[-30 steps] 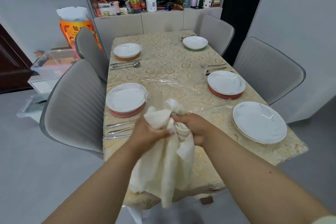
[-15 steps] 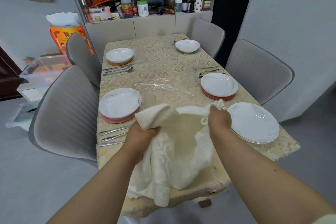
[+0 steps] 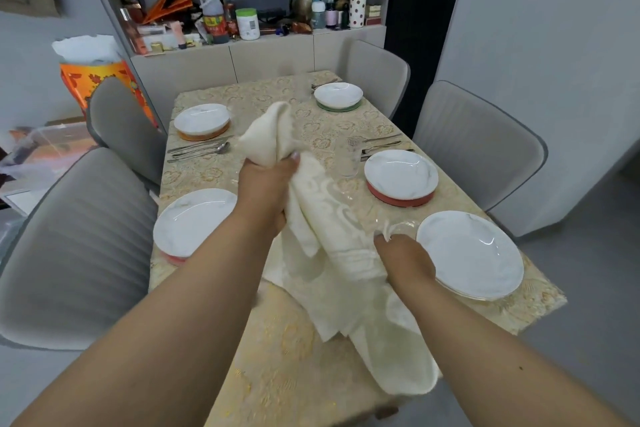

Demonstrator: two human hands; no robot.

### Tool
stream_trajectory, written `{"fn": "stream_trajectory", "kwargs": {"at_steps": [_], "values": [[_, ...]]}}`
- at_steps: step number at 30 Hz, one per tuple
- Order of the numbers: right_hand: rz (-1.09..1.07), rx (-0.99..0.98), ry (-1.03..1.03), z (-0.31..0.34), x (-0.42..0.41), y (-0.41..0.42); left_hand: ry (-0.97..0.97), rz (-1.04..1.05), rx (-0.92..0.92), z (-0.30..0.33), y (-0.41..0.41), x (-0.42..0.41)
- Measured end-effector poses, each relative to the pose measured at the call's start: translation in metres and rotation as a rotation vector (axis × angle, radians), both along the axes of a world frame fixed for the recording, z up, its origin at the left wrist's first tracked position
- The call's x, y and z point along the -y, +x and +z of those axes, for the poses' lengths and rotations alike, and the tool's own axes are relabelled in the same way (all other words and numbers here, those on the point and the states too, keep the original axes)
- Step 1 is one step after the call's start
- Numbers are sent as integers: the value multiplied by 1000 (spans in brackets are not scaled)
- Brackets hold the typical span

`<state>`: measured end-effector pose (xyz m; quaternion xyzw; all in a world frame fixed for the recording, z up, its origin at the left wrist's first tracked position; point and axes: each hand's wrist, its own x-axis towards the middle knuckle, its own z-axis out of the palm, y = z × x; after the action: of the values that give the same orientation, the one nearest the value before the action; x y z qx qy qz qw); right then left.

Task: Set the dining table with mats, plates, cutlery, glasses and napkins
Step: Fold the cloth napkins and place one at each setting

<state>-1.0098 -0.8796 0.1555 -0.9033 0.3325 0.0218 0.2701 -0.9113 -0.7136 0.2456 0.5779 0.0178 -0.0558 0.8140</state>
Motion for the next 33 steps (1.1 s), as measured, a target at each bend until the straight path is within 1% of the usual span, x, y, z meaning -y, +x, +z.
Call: {"fn": "stream_trajectory", "kwargs": {"at_steps": [2, 5, 7, 8, 10, 12, 14, 16, 17, 18, 21, 23, 24, 26, 28, 29, 31, 32, 33], "values": [[11, 14, 34, -5, 9, 8, -15, 42, 25, -2, 25, 18], [-54, 57, 139, -11, 22, 21, -1, 79, 40, -9, 61, 45], [-105, 87, 194, -13, 27, 30, 73, 90, 41, -20, 83, 64], [-93, 87, 203, -13, 30, 34, 137, 105, 33, -29, 92, 73], [-52, 110, 218, -15, 36, 41, 325, 136, -46, -54, 106, 87], [6, 119, 243, -18, 41, 47, 520, 121, -164, -84, 115, 95], [47, 107, 282, -22, 45, 53, 777, 81, -265, -109, 118, 97], [55, 99, 344, -26, 48, 58, 1122, -20, -289, -126, 116, 96], [56, 98, 372, -27, 49, 60, 1251, -68, -267, -131, 114, 95], [57, 104, 396, -27, 49, 61, 1329, -106, -244, -136, 112, 95], [50, 136, 438, -30, 51, 64, 1390, -144, -263, -150, 105, 95], [29, 165, 478, -29, 52, 66, 1469, -202, -176, -161, 99, 91], [15, 183, 511, -27, 52, 68, 1513, -285, -139, -166, 95, 87], [-13, 210, 574, -24, 51, 71, 1563, -430, -148, -167, 88, 78], [-13, 212, 594, -18, 49, 74, 1595, -529, -170, -162, 81, 65], [-2, 205, 601, -15, 48, 75, 1637, -564, -133, -155, 77, 59], [12, 185, 619, -7, 47, 74, 1672, -546, 11, -143, 66, 48], [24, 181, 623, -3, 47, 71, 1632, -502, 74, -137, 59, 44], [45, 177, 622, 1, 47, 67, 1527, -455, 127, -129, 50, 41]]}}
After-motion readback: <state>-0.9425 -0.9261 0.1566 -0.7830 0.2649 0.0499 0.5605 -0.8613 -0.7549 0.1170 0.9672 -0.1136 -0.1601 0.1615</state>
